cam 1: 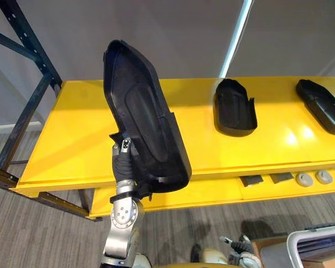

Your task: Walk over and take plastic housings, then place them on the shelf

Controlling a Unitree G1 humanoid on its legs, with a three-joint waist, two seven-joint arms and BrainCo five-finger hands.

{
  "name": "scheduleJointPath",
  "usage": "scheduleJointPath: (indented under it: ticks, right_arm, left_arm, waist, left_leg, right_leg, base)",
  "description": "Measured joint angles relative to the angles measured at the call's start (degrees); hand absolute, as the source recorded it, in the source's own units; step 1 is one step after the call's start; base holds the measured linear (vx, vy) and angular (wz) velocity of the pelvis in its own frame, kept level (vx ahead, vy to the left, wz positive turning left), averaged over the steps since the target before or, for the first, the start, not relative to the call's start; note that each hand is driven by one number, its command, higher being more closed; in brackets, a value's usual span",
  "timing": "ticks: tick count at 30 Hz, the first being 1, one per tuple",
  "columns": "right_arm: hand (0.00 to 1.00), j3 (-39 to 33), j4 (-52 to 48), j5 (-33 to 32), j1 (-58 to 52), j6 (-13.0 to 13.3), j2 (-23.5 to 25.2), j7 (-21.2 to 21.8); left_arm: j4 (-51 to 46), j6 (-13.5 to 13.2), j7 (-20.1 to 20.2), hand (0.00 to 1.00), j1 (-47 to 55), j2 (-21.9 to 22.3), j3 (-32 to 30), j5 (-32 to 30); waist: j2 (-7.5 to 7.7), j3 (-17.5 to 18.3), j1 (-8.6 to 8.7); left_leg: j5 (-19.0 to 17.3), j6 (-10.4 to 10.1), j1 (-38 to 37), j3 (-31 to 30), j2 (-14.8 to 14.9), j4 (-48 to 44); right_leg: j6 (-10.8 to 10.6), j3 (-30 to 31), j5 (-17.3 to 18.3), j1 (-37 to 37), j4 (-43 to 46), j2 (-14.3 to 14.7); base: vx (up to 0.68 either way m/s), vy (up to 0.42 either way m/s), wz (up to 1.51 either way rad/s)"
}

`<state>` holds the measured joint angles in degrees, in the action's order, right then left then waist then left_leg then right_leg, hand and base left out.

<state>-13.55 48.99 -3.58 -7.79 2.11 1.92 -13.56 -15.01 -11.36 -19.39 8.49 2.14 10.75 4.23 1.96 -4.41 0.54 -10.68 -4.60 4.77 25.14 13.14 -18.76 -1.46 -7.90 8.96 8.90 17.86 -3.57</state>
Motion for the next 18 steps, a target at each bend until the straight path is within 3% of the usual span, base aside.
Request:
scheduleJointPath:
  ticks: [9,15,18]
  right_arm:
    - [0.00,-0.2,0.4,-0.4,-1.3,0.0,0.0,-0.1]
    - [0.00,-2.4,4.2,-0.3,-0.7,0.1,-0.3,0.0]
    - [0.00,-2.3,5.2,-0.3,0.6,0.1,-0.8,0.2]
  left_arm:
    - [4.0,1.4,0.2,1.00,-0.7,-0.3,-1.3,-2.3]
    - [12.8,3.7,-2.0,1.00,-8.5,-4.9,-5.3,-5.6]
    - [21.3,5.1,-3.8,1.00,-14.3,-8.0,-9.9,-7.2]
  waist:
    - [-0.23,1.2,0.25]
    - [-0.60,3.1,0.45]
    - [-1.17,3.2,1.39]
  left_leg:
    - [1.1,0.1,-1.2,1.6,-0.3,3.0]
    - [4.4,0.4,-1.6,1.5,-2.4,8.2]
    - [6.5,0.3,-1.9,-0.1,-3.4,11.4]
  right_leg:
    - [-0.7,2.1,-4.8,-2.7,-7.9,1.5]
    - [-0.2,3.8,-7.0,-2.7,-11.6,1.5]
    - [0.3,4.4,-8.7,-2.7,-13.9,1.8]
  base:
    - [-0.04,0.011,-0.11]
    - [0.01,-0.005,0.04]
    - [-0.02,-0.021,-0.04]
